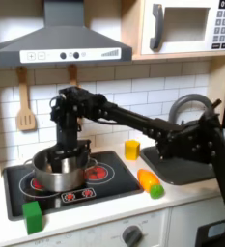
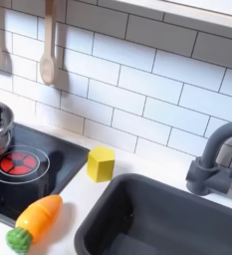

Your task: Slide pot right

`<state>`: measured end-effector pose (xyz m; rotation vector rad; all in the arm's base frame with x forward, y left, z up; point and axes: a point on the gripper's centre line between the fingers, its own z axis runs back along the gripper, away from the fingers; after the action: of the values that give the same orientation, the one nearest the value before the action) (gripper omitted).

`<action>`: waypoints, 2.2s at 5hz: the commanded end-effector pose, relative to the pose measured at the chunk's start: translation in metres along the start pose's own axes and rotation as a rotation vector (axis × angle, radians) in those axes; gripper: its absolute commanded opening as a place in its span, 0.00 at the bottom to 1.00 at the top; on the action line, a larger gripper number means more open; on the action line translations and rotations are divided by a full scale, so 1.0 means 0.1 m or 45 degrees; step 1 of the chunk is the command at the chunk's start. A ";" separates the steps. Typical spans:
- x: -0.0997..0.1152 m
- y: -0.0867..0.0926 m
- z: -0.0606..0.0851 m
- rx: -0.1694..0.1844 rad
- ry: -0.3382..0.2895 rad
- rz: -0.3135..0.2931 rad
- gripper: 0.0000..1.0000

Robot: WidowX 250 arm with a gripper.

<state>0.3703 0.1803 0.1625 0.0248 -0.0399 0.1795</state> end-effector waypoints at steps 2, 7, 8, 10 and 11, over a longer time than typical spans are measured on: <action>-0.17 -0.26 0.00 -0.009 0.001 -0.075 1.00; -0.56 -0.78 -0.01 -0.019 0.018 -0.246 1.00; -0.59 -0.82 0.02 -0.025 0.001 -0.259 1.00; -0.60 -0.83 0.27 -0.037 -0.093 -0.280 1.00; -0.64 -0.90 0.48 -0.091 -0.130 -0.291 1.00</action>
<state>0.3232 0.0769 0.2029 -0.0319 -0.1351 -0.0638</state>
